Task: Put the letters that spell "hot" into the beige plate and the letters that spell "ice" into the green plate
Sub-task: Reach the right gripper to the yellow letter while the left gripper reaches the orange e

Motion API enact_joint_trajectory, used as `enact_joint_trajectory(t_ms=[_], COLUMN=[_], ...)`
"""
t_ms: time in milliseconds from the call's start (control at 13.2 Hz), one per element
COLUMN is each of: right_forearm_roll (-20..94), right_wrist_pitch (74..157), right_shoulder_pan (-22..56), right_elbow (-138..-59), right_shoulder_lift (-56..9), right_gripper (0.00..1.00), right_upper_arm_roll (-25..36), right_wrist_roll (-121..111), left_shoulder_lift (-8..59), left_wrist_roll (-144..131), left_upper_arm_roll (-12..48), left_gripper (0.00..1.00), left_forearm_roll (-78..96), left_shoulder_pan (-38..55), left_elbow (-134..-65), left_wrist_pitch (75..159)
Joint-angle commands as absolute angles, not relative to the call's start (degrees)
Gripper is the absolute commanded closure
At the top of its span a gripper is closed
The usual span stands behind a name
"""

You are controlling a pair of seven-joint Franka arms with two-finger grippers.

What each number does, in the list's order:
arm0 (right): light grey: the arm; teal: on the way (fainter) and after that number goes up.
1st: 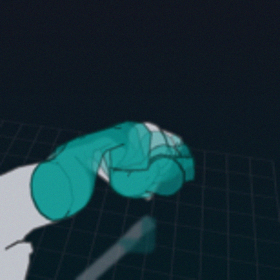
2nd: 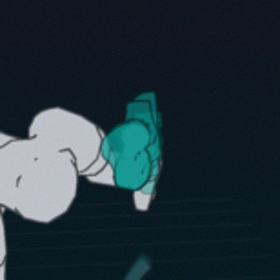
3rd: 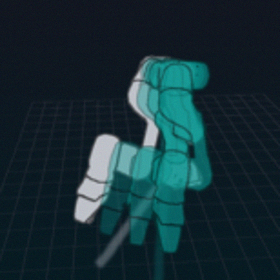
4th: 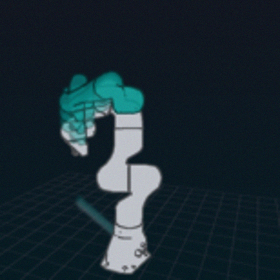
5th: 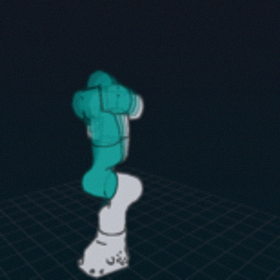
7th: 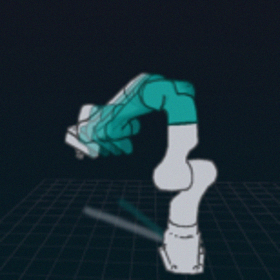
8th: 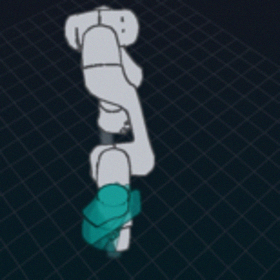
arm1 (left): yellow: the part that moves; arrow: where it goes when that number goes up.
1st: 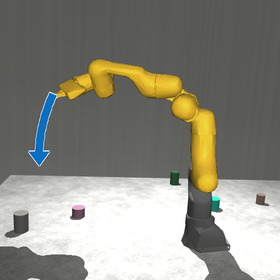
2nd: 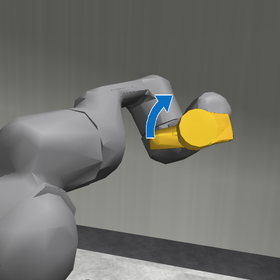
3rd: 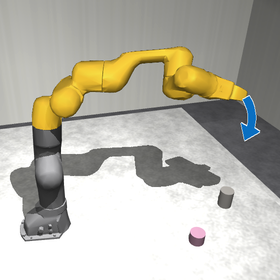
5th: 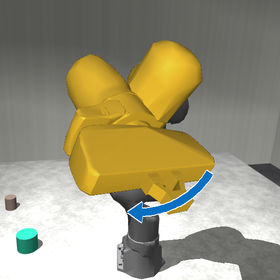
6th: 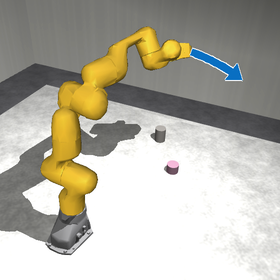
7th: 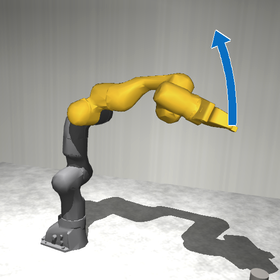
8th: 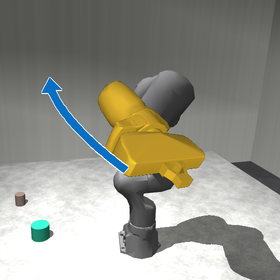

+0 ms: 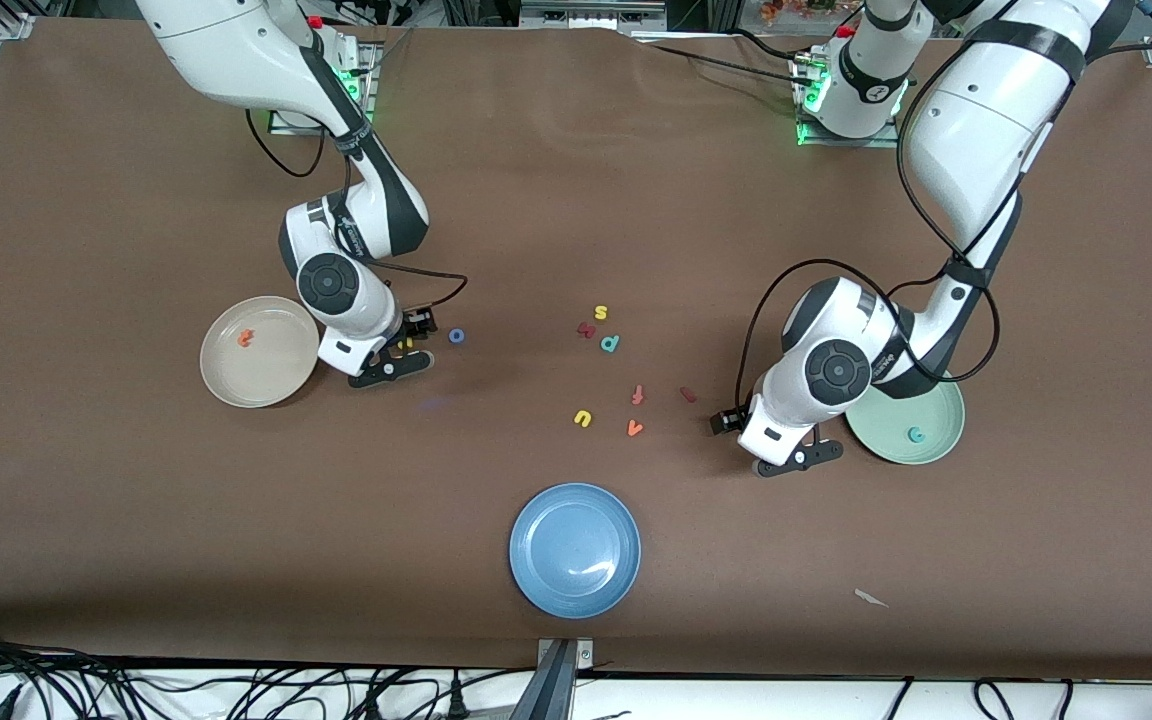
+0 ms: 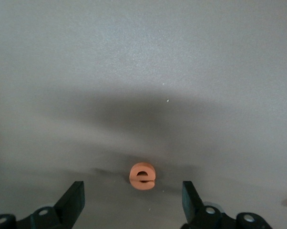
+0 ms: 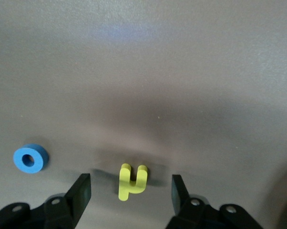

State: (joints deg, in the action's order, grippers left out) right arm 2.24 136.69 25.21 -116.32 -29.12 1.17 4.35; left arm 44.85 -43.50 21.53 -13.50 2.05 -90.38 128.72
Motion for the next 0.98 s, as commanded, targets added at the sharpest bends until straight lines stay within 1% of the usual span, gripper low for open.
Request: enact_joint_trajectory(t_ms=[0,76,151,227,454,757,832,908], right_forearm_roll=[3.43,3.43,3.43,3.43,3.43,3.43,3.43,3.43], right_wrist_pitch=[137.64,137.64,137.64,137.64,139.03,139.57,139.57,139.48], right_shoulder_pan=[25.4,25.4,25.4,25.4,25.4,25.58,25.58,25.58], right_elbow=[-117.07,-117.07,-117.07,-117.07,-117.16,-117.33,-117.33,-117.33], right_shoulder_lift=[-28.83,-28.92,-29.0,-29.0,-29.35,-29.7,-29.71,-29.71], right_gripper=[0.38,0.41,0.5,0.54,0.54,0.58,0.6,0.7], right_upper_arm_roll=[1.23,1.23,1.14,1.23,1.23,1.14,1.23,1.14], right_wrist_roll=[3.96,3.96,3.96,3.96,3.87,3.87,3.87,3.87], left_shoulder_lift=[46.93,47.11,47.2,47.37,47.81,48.25,48.25,48.25], left_wrist_roll=[-43.94,-43.95,-43.95,-44.03,-44.21,-44.74,-45.26,-45.61], left_upper_arm_roll=[20.74,20.57,20.57,20.57,20.57,20.57,20.57,20.57], left_gripper=[0.16,0.22,0.25,0.28,0.4,0.47,0.49,0.52], left_forearm_roll=[-13.8,-14.23,-14.41,-14.41,-15.64,-16.17,-16.78,-17.05], left_shoulder_pan=[3.69,3.87,3.95,3.96,3.96,4.04,4.04,4.04], left_elbow=[-88.59,-88.59,-88.59,-88.59,-88.59,-88.68,-88.59,-88.59], left_wrist_pitch=[130.34,130.52,130.52,130.6,130.52,130.61,130.61,130.61])
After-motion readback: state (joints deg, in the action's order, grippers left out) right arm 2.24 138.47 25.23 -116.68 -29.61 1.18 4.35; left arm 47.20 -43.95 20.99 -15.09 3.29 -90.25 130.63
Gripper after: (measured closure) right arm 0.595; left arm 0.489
